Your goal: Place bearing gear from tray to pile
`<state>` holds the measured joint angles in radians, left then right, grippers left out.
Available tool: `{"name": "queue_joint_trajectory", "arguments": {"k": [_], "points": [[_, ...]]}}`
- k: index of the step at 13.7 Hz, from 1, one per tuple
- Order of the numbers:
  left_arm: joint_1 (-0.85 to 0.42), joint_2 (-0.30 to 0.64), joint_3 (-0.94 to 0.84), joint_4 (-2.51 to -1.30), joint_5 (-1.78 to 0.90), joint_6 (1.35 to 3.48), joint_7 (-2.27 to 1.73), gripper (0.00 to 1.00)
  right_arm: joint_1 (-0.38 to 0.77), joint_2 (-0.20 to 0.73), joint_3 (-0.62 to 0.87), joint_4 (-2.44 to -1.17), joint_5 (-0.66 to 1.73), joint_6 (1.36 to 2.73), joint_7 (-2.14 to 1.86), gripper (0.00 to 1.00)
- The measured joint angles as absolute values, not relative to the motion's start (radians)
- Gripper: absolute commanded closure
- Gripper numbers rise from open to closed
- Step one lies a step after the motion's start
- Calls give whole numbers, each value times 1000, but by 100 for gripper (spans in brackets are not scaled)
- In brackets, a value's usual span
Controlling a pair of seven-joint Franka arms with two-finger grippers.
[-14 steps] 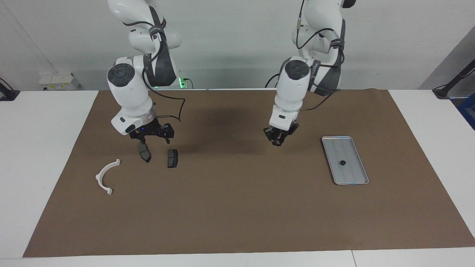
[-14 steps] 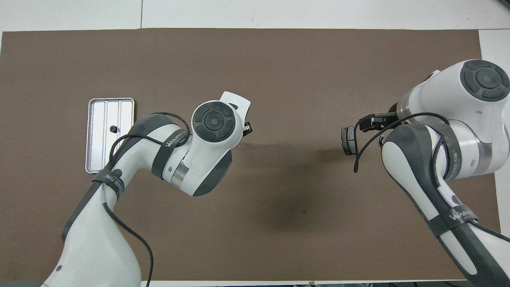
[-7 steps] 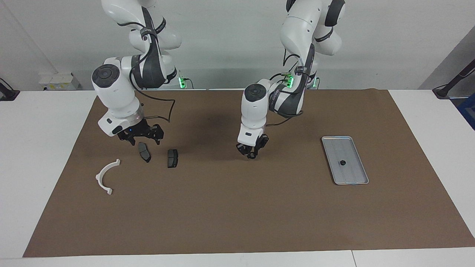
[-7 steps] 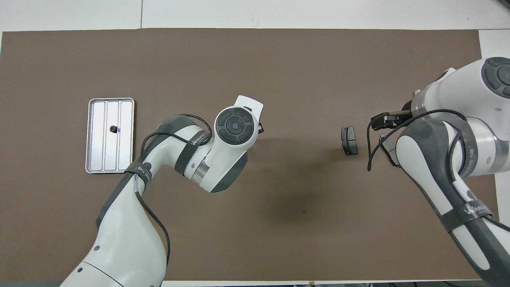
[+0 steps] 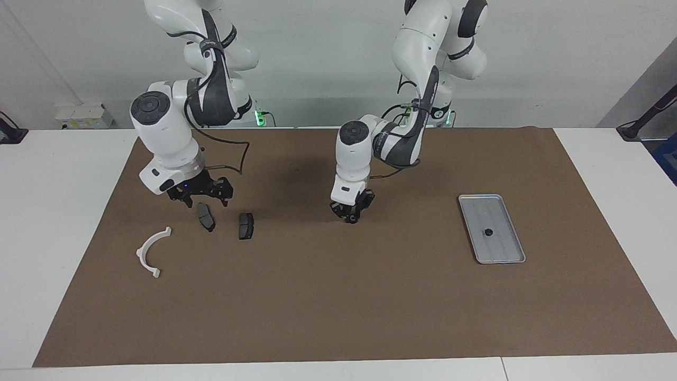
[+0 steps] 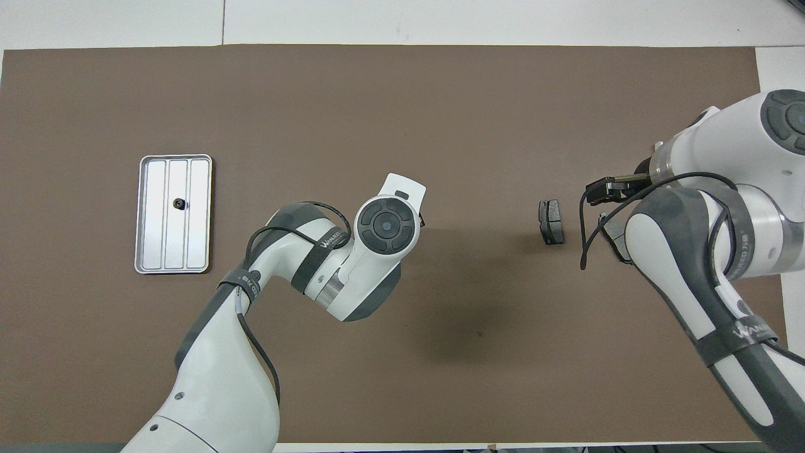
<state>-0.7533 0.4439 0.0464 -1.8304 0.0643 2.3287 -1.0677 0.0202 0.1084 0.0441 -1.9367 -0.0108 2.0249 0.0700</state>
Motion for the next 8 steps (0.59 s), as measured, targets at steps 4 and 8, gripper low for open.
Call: {"name": "queue_joint_trajectory", "arguments": {"k": [4, 8], "points": [[-745, 444, 61, -1825, 66, 2314, -1038, 0, 20, 108, 44, -1937, -11, 2025, 70, 0], [-650, 358, 68, -1758, 66, 2148, -865, 0, 26, 108, 45, -1937, -10, 2025, 70, 0]]}}
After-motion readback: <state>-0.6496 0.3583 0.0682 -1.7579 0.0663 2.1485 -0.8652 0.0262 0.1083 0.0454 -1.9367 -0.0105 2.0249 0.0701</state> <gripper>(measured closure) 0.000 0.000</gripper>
